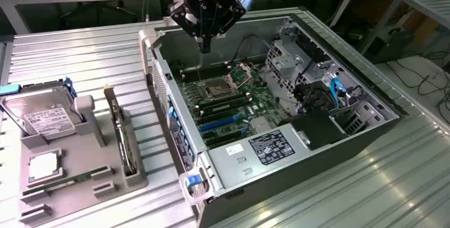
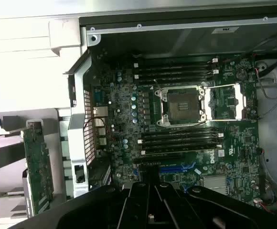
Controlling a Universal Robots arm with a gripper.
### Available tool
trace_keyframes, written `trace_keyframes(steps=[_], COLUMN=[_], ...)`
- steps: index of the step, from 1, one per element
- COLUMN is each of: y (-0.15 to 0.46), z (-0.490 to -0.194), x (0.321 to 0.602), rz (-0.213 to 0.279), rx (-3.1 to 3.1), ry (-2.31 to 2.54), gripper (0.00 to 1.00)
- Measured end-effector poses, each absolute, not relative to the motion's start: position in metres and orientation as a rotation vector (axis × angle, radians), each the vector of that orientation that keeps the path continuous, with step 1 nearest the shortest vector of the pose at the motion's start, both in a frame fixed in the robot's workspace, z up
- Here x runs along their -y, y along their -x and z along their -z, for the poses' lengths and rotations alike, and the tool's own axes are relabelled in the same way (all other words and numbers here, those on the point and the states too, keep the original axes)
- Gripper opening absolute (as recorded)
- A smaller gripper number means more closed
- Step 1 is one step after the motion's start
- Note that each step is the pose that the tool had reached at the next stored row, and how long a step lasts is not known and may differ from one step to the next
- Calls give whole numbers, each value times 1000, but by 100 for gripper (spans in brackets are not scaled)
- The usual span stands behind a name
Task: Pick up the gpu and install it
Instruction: 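Reach for the gpu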
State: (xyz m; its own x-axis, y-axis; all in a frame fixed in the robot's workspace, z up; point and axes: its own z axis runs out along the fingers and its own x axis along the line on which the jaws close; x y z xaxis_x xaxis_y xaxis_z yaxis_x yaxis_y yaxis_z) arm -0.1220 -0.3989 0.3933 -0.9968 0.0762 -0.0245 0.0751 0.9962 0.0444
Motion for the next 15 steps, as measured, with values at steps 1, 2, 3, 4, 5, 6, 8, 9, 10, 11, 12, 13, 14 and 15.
trace_keyframes(steps=[1, 2, 3, 4, 5, 6, 8, 9, 10, 11, 12, 13, 14, 15], y=[122, 123, 123, 123, 124, 124, 125, 125, 125, 126, 126, 126, 127, 127], z=[-393, -393, -393, -393, -393, -393, -393, -393, -393, -393, -393, -393, -393, -393], x=[399, 399, 399, 399, 399, 399, 399, 400, 400, 400, 400, 400, 400, 400], rz=[-68, -68, -68, -68, -68, -68, -68, -68, -68, -68, -68, -68, -68, -68], rx=[-3112, -3113, -3112, -3112, -3113, -3112, -3113, -3112, -3112, -3112, -3112, -3112, -3112, -3113], ry=[-118, -118, -118, -118, -118, -118, -118, -118, -118, -118, -118, -118, -118, -118], gripper=[11, 11, 11, 11, 11, 11, 11, 11, 11, 11, 11, 11, 11, 11])
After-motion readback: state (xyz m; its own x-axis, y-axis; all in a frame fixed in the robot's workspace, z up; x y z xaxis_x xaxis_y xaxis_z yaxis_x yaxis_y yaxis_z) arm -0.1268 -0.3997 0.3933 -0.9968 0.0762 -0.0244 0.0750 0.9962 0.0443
